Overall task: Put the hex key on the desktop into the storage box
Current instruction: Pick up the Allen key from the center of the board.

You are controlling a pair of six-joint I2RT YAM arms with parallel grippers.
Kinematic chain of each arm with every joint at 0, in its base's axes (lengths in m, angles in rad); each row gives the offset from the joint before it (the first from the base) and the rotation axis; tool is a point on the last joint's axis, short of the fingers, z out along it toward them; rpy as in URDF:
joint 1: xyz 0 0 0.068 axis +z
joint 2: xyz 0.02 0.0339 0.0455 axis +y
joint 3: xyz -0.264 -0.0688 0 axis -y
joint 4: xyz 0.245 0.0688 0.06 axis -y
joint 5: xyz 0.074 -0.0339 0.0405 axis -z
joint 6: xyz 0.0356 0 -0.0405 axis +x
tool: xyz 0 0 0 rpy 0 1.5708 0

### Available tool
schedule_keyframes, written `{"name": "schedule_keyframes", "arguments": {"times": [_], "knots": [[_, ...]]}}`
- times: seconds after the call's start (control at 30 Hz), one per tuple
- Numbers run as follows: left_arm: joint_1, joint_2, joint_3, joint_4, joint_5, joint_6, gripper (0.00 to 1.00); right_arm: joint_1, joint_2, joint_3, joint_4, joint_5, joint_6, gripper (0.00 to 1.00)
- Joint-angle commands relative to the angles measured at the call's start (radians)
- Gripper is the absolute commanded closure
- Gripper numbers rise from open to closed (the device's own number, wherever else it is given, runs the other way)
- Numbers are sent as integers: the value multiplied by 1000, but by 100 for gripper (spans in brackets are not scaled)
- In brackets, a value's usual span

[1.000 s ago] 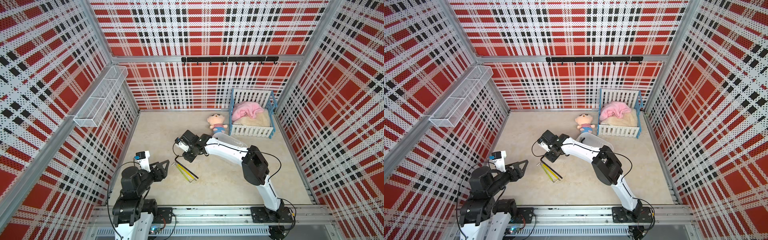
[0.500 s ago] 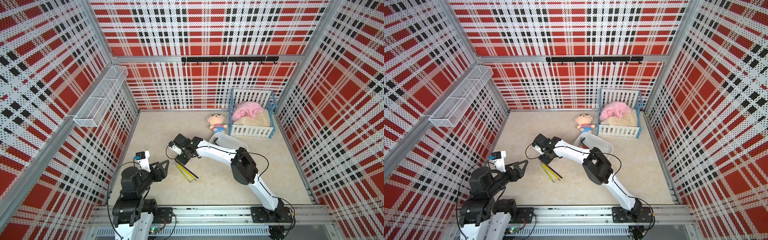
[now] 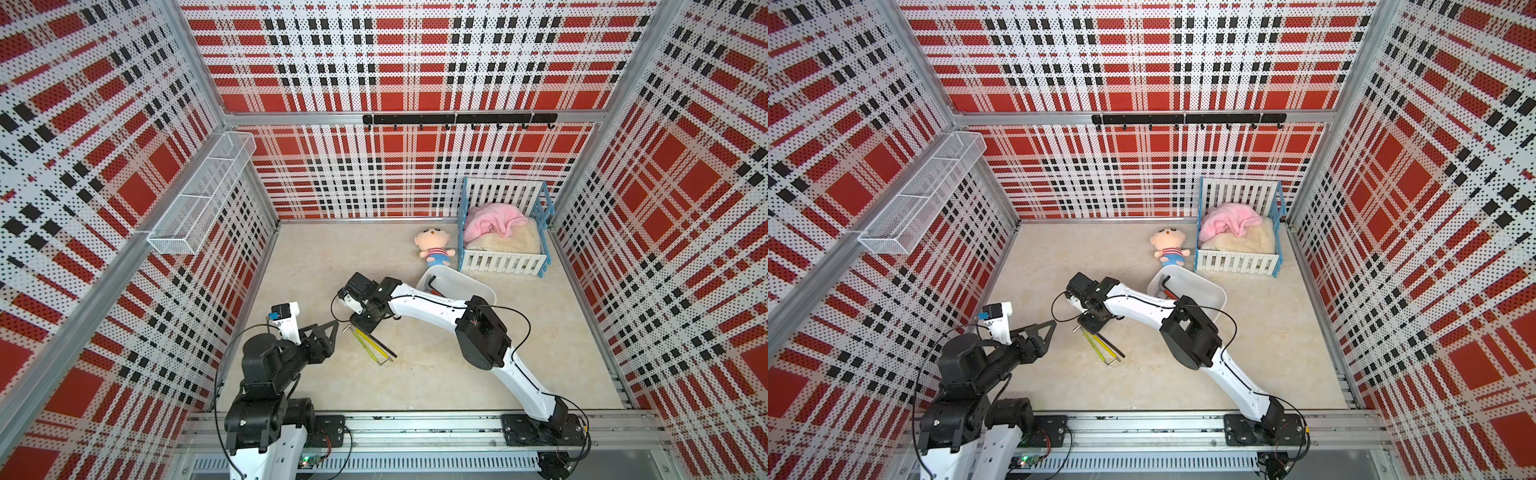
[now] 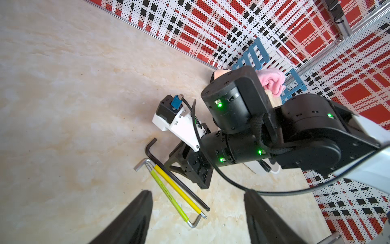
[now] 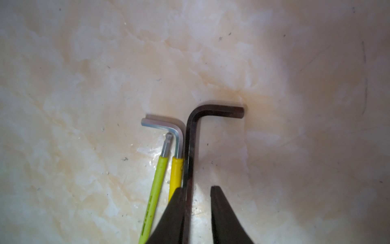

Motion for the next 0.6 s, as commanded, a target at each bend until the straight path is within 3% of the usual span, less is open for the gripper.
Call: {"name": "schedule_keyframes", "arguments": {"times": [0.0,0.57], "knots": [[9,-4,-6,24,-8,2,26,8,31,32,-13,-8,6,73],[8,-2,-6,24,-5,4,26,12,62,44,-39,34,16,74]]}}
